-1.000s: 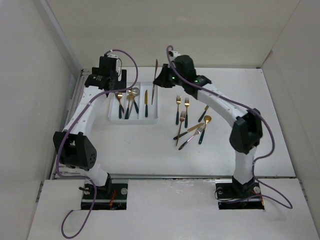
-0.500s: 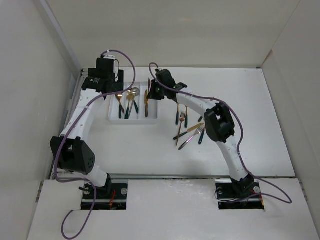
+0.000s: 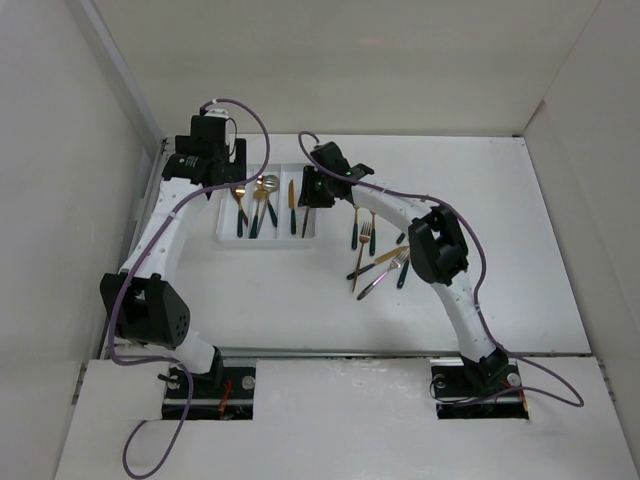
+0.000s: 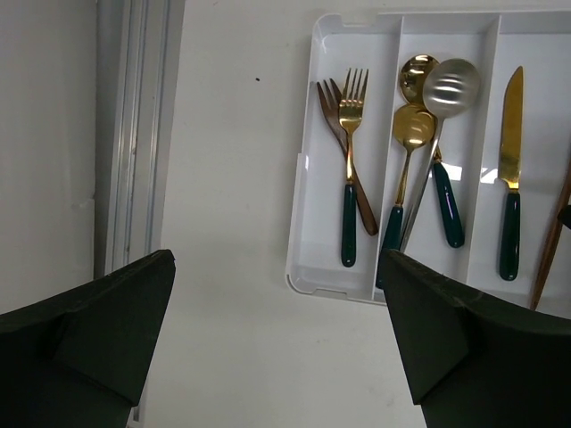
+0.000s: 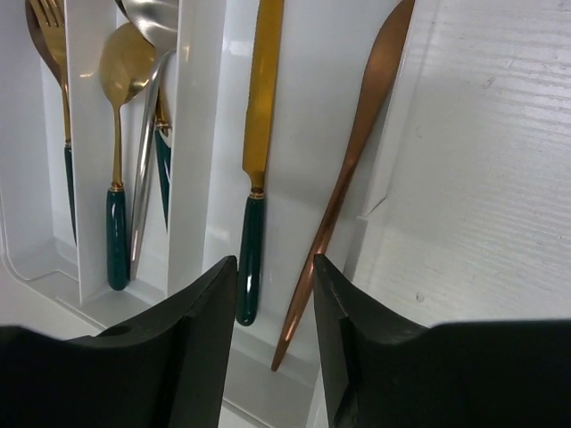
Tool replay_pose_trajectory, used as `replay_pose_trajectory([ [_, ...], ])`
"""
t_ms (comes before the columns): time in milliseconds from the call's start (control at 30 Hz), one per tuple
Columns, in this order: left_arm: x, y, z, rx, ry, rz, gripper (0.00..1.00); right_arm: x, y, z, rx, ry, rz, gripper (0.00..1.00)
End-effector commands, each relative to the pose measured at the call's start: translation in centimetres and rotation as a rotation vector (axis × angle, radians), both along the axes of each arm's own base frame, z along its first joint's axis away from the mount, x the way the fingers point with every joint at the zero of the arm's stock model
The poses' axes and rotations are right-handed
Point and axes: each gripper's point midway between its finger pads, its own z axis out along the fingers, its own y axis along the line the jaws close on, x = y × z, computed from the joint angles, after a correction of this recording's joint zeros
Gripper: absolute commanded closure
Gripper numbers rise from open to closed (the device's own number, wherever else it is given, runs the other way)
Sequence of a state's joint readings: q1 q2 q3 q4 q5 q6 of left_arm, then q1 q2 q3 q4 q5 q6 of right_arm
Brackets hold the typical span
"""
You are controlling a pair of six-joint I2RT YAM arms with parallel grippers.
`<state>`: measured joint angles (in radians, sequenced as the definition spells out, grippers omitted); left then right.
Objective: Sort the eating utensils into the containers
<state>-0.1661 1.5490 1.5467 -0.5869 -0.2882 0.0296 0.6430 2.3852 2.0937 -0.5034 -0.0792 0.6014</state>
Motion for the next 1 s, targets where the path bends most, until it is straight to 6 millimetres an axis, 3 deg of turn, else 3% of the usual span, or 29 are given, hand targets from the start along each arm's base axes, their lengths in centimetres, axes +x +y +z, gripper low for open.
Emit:
replay_pose_trajectory([
  [0,-0.1,0.0,1.6,-0.012,-0.047,-0.011,0.00,0.6,0.4,6.3,0.041,-0.120,0.017,0.55],
  [67,0.0,-0.8,2.3,-0.030,-0.057,-0.039,0.00,0.5,-0.3,8.1,0.042,-0.150,-0.003,0.55],
  [100,-0.3,-1.0,2.0,-0.024,-0.038,-0.063,0.00,0.4,-1.1,11.3,0.071,-0.190,-0.013,0.55],
  [133,0.0,-2.8,2.2,-0.049,-0.038,-0.134,0.00,0.8,-2.5,12.7,0.067,-0.217,-0.051,0.55],
  [167,-0.2,-3.8,2.7,-0.057,-0.033,-0.177,0.00,0.5,-3.8,12.6,0.053,-0.216,-0.072,0.55],
  [200,-0.3,-4.9,2.7,-0.065,-0.025,-0.218,0.00,0.2,-5.5,16.7,0.102,-0.272,-0.119,0.53],
  [233,-0.3,-6.6,2.4,-0.092,-0.008,-0.273,0.00,-0.1,-7.2,17.5,0.100,-0.277,-0.162,0.51],
  [267,-0.6,-9.2,2.9,-0.091,-0.009,-0.351,0.00,0.2,-10.9,15.6,0.054,-0.249,-0.249,0.50],
  [300,-1.2,-10.8,2.4,-0.085,0.021,-0.406,0.00,-0.2,-13.1,15.7,0.050,-0.241,-0.296,0.49],
  [333,-1.8,-12.5,1.6,-0.088,0.050,-0.452,0.00,-1.2,-15.7,18.6,0.087,-0.284,-0.338,0.49],
  [367,-2.7,-16.1,0.5,-0.085,0.088,-0.551,0.00,-1.0,-19.4,18.4,0.075,-0.278,-0.419,0.49],
  [400,-3.5,-17.9,-0.4,-0.086,0.121,-0.601,0.00,-2.2,-21.9,15.6,0.031,-0.236,-0.460,0.49],
  [433,-4.2,-19.7,-1.2,-0.088,0.144,-0.647,0.02,-3.5,-24.1,17.5,0.049,-0.270,-0.495,0.47],
  [467,-5.5,-22.7,-2.9,-0.092,0.194,-0.727,0.02,-4.1,-26.1,17.2,0.035,-0.272,-0.538,0.47],
  [500,-6.2,-24.1,-3.8,-0.093,0.222,-0.763,0.02,-5.0,-29.0,15.1,-0.005,-0.241,-0.601,0.47],
  [533,-6.8,-25.3,-4.8,-0.091,0.249,-0.796,0.02,-5.7,-30.3,15.0,-0.007,-0.242,-0.626,0.47],
  [567,-7.3,-26.4,-5.5,-0.084,0.266,-0.820,0.02,-7.0,-31.7,16.2,-0.011,-0.276,-0.651,0.46],
  [600,-8.3,-28.4,-7.3,-0.077,0.313,-0.868,0.02,-7.6,-33.1,16.2,-0.014,-0.279,-0.683,0.46],
  [633,-8.3,-29.6,-7.3,-0.077,0.304,-0.889,0.02,-8.5,-33.9,15.0,-0.026,-0.261,-0.697,0.46],
  [667,-8.4,-30.6,-7.7,-0.074,0.307,-0.906,0.02,-9.5,-34.5,15.9,-0.013,-0.288,-0.709,0.45],
  [700,-8.9,-31.8,-9.3,-0.068,0.343,-0.932,0.02,-10.0,-34.9,15.9,-0.012,-0.292,-0.719,0.45],
  [733,-8.7,-32.8,-9.3,-0.081,0.332,-0.932,0.03,-10.5,-35.5,15.1,-0.020,-0.281,-0.732,0.45],
  [800,-8.8,-33.8,-10.5,-0.094,0.360,-0.933,0.03,-11.1,-36.0,16.0,-0.015,-0.311,-0.737,0.45],
  [967,-7.9,-34.9,-15.4,-0.061,0.442,-0.888,0.22,-12.1,-36.9,15.9,-0.072,-0.319,-0.728,0.45],
])
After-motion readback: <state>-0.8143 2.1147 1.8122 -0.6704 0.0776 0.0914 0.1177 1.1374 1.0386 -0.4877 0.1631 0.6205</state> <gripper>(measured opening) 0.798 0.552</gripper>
